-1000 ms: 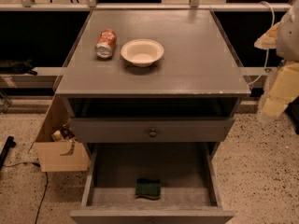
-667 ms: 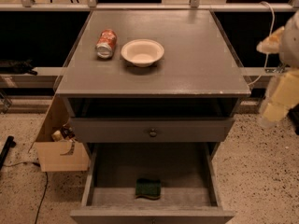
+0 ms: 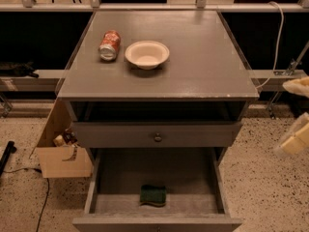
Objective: Pick sponge from middle drawer and place on counter
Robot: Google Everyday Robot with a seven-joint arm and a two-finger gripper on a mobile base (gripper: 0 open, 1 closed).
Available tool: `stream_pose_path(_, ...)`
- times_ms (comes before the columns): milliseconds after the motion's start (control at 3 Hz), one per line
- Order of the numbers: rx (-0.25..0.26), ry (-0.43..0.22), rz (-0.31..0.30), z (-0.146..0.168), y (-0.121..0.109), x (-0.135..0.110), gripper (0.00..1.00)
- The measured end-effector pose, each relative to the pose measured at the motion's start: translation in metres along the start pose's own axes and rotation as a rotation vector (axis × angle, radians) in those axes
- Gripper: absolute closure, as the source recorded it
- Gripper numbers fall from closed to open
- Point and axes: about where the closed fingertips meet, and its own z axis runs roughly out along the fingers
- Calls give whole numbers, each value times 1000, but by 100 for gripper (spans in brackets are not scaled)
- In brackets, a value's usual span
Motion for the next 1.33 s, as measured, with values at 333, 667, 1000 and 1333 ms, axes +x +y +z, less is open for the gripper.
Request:
stream_pose_path(333,-102,-192,112,41,18,19,0)
stream_pose_path(667,-221,-321,156,63,44,0,0)
stream_pose_path(1000,-302,-357,135,81,61,-23,0)
stream_pose_path(1333,-317,-351,137,123,46,-32,0)
